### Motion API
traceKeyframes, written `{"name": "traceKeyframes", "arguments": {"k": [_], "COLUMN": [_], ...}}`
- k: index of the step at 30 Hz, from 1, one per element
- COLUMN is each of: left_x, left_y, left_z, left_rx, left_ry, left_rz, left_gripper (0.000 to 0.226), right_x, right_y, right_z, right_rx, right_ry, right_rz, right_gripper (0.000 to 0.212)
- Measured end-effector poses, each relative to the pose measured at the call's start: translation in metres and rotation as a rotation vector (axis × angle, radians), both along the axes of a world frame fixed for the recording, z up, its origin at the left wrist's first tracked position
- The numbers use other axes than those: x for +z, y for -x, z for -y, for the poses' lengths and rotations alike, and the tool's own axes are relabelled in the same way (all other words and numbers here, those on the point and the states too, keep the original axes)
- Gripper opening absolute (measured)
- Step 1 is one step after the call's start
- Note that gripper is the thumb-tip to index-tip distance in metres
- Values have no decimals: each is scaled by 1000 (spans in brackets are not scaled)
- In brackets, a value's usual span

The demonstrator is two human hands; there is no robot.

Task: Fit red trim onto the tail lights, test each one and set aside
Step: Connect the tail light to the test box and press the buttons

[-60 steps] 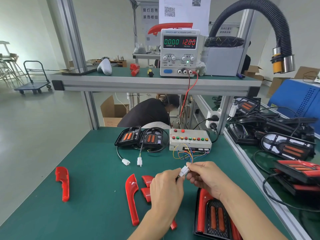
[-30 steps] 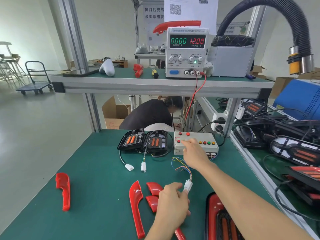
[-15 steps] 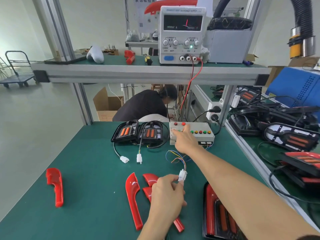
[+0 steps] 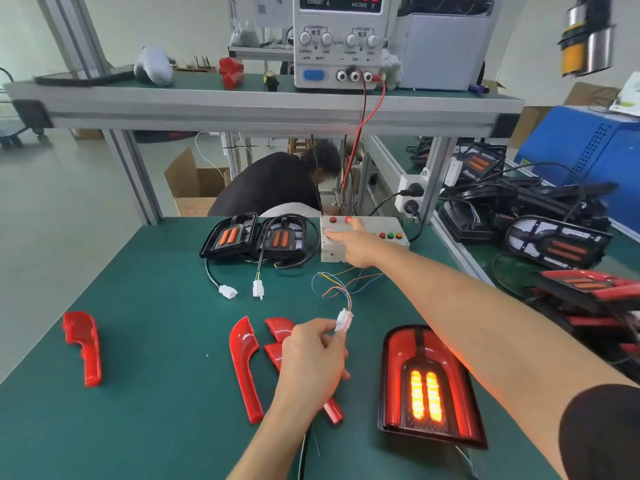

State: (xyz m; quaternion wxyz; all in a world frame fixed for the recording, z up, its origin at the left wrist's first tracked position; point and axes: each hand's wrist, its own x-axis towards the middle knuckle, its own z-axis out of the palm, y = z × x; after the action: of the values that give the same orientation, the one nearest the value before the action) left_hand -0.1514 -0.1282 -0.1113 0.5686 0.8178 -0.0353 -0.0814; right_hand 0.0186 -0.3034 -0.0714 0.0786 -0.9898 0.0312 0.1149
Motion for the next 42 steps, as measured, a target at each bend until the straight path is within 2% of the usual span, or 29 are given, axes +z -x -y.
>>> {"name": "traceKeyframes", "arguments": {"k": [5,13,18,24,30,38,42], "left_x": [-4,3,-1,-11,-13,-15,-16], "left_y": [4,15,22,24,24,27,26], "left_z": [5,21,31,35,35,37,40], "left_rx": [-41,-252,-313,-276,-248,-218,-233], "left_ry": [-40,-237,-327,-266,-160,-69,-21], "left_rz": [-35,-124,-83,-135,-193,-240,-259], "left_gripper": [13,25,26,29,30,25,23], "right_x": [6,8,5,-1,-14,-28,-31], "right_y": [3,7,6,0,0,10,13], "right_z": [1,-1,-1,1,12,26,32], "right_rx": [18,11,7,-3,28,100,98], "right_ry": [8,8,-12,-58,-62,34,16], "right_rz": [-33,-26,6,52,250,297,332], "right_gripper": [84,86,84,81,78,56,34]}}
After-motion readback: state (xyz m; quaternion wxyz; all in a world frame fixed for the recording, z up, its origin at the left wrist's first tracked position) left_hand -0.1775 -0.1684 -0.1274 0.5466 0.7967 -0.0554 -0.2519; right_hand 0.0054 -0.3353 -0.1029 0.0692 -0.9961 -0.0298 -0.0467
